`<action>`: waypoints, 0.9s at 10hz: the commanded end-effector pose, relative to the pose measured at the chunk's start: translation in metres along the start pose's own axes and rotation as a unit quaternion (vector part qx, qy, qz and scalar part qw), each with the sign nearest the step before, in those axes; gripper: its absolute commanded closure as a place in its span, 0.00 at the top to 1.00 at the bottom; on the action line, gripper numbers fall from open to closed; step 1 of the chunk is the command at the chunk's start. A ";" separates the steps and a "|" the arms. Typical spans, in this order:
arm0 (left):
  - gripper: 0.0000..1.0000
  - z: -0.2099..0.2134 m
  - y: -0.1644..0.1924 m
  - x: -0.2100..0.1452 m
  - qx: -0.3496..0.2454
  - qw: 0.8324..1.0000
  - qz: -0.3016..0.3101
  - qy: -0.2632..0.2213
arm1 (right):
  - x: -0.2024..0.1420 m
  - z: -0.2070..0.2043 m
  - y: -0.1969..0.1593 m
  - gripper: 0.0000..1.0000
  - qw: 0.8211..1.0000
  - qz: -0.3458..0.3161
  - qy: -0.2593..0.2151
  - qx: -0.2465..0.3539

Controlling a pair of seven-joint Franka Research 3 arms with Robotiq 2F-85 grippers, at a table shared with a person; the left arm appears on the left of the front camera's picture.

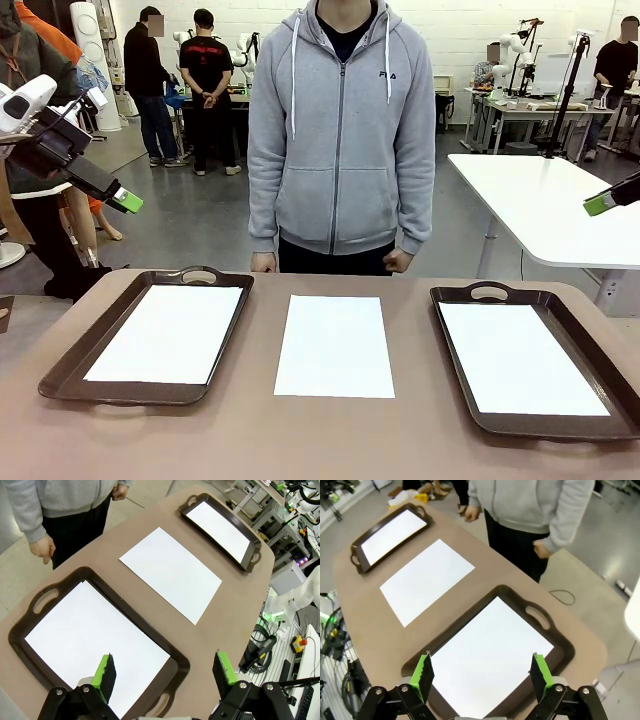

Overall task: Sort the A4 documents.
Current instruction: Receive the A4 Paper.

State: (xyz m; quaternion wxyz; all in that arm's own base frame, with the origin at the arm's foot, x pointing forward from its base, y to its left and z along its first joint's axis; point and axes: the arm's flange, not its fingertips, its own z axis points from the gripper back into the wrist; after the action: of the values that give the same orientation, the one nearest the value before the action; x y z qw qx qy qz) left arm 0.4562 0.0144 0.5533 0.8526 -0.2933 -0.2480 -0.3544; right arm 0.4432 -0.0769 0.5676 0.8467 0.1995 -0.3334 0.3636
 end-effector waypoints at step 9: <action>1.00 0.001 -0.001 -0.001 0.000 1.000 -0.005 -0.001 | 0.004 -0.020 -0.002 1.00 0.996 -0.003 0.016 0.082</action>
State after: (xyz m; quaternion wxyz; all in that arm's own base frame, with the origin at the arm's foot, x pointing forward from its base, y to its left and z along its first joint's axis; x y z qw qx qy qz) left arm 0.4562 0.0144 0.5533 0.8526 -0.2933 -0.2480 -0.3544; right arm 0.4561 -0.0669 0.5553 0.8345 0.2724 -0.2783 0.3897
